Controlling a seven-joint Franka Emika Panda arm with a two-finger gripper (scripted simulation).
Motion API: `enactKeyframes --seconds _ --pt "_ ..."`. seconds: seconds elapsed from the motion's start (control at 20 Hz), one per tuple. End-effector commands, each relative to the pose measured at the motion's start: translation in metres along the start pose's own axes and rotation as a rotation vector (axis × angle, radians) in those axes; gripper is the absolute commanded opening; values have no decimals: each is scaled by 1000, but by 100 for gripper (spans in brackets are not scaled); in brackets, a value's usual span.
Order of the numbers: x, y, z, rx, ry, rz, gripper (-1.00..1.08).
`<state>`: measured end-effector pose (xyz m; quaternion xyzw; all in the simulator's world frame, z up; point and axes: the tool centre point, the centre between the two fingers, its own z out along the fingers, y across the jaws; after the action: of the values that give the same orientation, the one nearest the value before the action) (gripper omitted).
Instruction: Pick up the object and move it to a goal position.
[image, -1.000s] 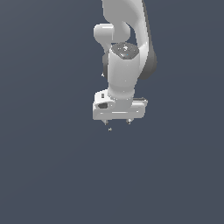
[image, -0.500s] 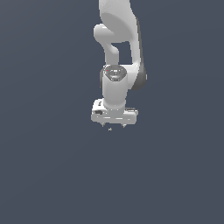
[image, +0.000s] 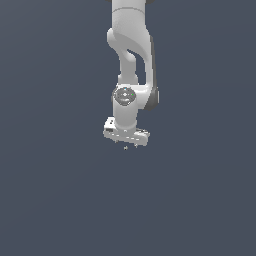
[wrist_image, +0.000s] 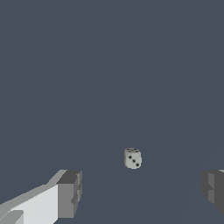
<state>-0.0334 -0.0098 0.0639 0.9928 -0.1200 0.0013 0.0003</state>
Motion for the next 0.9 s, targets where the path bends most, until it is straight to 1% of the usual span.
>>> enactKeyframes --seconds 0.0,0.3,0.7,0.85 --pt "-3 2 5 0 -2 15 100" --pt "-2 2 9 0 -3 11 100" --pt "-4 2 45 0 -3 15 100" --pt "-4 2 53 0 -3 16 100"
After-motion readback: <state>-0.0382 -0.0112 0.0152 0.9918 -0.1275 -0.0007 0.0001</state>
